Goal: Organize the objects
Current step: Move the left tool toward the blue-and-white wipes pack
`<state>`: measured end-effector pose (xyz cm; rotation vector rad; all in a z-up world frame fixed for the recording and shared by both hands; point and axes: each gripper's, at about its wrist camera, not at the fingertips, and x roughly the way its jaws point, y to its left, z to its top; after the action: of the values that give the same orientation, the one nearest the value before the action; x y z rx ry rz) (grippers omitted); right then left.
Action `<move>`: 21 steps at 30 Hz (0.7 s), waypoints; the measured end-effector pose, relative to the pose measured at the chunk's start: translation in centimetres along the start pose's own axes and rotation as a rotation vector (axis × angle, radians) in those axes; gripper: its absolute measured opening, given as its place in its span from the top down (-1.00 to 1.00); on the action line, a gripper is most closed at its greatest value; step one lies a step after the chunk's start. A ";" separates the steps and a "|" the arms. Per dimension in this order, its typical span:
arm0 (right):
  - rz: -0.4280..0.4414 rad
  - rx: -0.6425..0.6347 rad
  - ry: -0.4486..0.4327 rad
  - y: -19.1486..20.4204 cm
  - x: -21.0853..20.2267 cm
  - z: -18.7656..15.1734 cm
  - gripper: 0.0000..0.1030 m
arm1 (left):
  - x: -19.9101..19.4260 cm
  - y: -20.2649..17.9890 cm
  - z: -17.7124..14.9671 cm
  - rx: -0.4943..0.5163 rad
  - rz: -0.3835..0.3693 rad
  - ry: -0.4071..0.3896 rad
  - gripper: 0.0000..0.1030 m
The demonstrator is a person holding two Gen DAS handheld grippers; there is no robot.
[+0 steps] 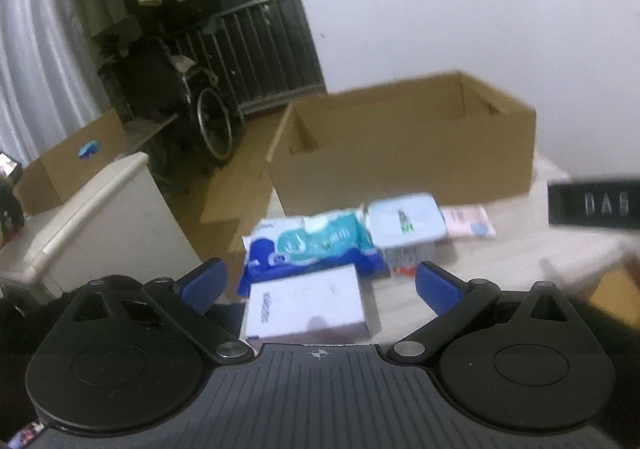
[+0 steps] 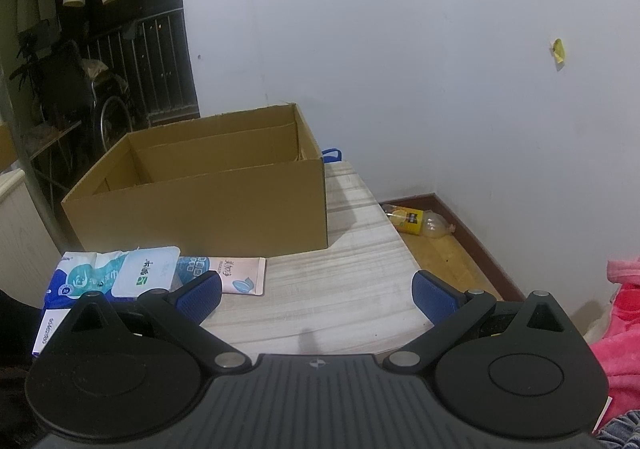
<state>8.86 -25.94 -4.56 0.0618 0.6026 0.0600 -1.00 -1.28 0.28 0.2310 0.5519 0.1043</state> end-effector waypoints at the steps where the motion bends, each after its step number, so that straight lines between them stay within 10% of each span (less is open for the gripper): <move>1: 0.000 0.000 0.001 0.0 0.0 0.0 -1.00 | 0.0 0.2 0.1 -0.016 0.001 -0.011 -0.98; 21: -0.002 -0.005 0.008 0.2 0.0 0.0 -1.00 | 1.2 -0.3 -0.3 -0.044 -0.021 0.024 -0.99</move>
<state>8.89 -25.78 -4.57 0.0563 0.6102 0.0603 -0.15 -1.30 -0.59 0.1809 0.5751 0.0991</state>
